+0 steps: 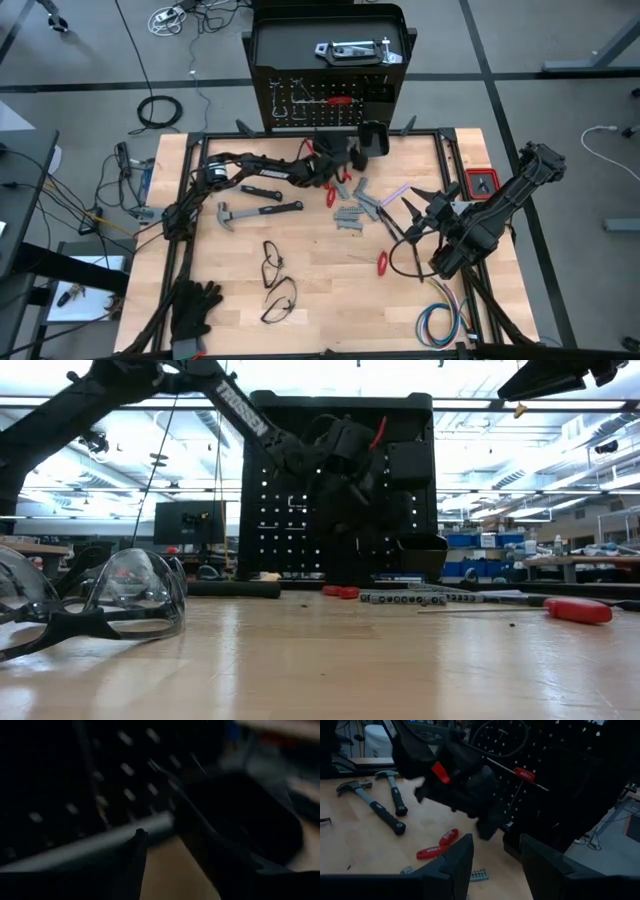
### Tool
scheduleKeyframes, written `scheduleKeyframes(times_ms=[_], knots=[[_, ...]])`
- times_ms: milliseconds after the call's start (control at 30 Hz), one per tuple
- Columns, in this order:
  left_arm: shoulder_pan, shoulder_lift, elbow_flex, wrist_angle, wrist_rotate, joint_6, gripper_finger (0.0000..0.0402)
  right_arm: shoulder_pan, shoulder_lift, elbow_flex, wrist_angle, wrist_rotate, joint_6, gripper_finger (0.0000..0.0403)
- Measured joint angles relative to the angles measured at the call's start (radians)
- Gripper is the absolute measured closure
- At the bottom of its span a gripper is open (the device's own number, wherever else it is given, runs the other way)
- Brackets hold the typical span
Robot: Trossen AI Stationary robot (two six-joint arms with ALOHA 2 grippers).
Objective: Hang tools onto peg board
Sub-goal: Hang the middle right T-shaped metric hex key on the pegboard
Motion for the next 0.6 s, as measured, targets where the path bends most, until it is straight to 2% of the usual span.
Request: scheduleKeyframes(times_ms=[333, 600], knots=[[-0.055, -0.153, 0.0, -0.409, 0.398, 0.139, 0.0202, 0.001, -0.014, 0.0, 0.002, -0.067, -0.011, 0.0233], [-0.071, -0.184, 0.0, -0.601, 0.973, 0.356, 0.0202, -0.056, -0.013, 0.0, 0.081, -0.19, -0.166, 0.0233]])
